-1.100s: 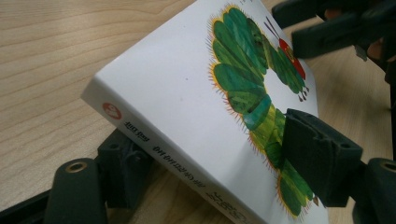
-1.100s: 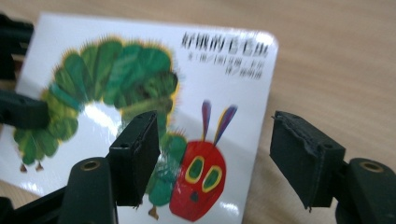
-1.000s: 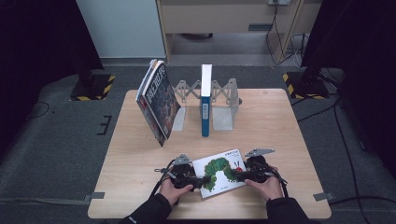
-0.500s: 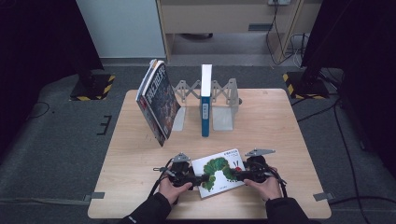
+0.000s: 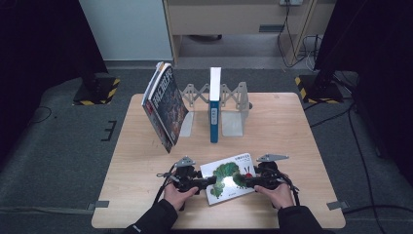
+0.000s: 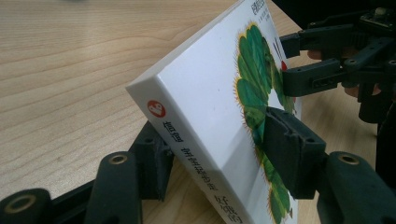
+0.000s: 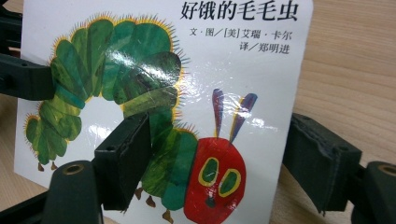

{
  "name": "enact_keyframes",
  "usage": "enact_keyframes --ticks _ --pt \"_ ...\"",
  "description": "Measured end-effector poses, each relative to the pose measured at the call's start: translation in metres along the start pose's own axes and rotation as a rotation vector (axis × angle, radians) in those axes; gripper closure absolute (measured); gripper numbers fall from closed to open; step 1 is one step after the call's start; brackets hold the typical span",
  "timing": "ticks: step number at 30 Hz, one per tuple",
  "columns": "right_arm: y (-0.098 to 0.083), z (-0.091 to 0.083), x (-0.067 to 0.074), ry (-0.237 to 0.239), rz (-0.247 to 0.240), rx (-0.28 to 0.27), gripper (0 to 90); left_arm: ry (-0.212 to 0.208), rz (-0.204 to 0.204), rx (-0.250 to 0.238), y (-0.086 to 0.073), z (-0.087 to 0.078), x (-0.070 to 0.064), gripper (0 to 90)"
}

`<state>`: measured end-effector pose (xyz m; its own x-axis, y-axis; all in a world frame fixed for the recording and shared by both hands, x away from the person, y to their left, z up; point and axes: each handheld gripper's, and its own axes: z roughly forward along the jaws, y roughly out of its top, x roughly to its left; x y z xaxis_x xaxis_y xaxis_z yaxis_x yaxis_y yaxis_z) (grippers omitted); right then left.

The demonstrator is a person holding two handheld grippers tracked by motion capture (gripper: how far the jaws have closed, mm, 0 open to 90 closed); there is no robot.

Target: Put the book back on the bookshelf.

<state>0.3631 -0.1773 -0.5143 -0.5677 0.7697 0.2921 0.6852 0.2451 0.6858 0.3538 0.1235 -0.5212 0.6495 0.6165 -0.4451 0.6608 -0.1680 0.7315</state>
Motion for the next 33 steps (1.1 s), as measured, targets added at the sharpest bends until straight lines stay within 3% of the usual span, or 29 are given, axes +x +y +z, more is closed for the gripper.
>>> enact_keyframes --ticks 4,5,7,12,16,20,28,33 --pt "0.001 -0.002 0.0 -0.003 -0.005 -0.007 26.7 0.0 0.008 -0.02 0.004 -0.002 -0.002 47.1" --pt "0.003 -0.006 0.0 -0.015 -0.02 -0.043 30.5 0.005 0.014 -0.056 0.008 -0.005 -0.003 49.5" --pt "0.004 -0.009 0.0 -0.013 -0.015 -0.081 31.2 0.009 0.031 -0.084 0.012 -0.009 -0.004 52.9" --pt "0.004 -0.012 0.0 -0.007 -0.013 -0.122 32.2 0.007 0.048 -0.1 0.013 -0.009 -0.005 54.6" --pt "0.004 -0.011 0.001 -0.007 -0.023 -0.127 32.3 -0.012 0.057 -0.073 0.009 -0.004 -0.007 53.0" --pt "0.004 -0.01 0.003 0.007 -0.04 -0.133 33.5 -0.061 0.079 -0.022 0.004 0.006 -0.015 54.4" --pt "0.004 -0.011 0.005 0.028 -0.052 -0.145 31.8 -0.081 0.094 -0.01 0.003 0.008 -0.02 61.1" --pt "0.008 -0.017 0.005 0.033 -0.058 -0.216 34.2 -0.026 0.21 -0.049 0.012 -0.001 -0.026 64.7"
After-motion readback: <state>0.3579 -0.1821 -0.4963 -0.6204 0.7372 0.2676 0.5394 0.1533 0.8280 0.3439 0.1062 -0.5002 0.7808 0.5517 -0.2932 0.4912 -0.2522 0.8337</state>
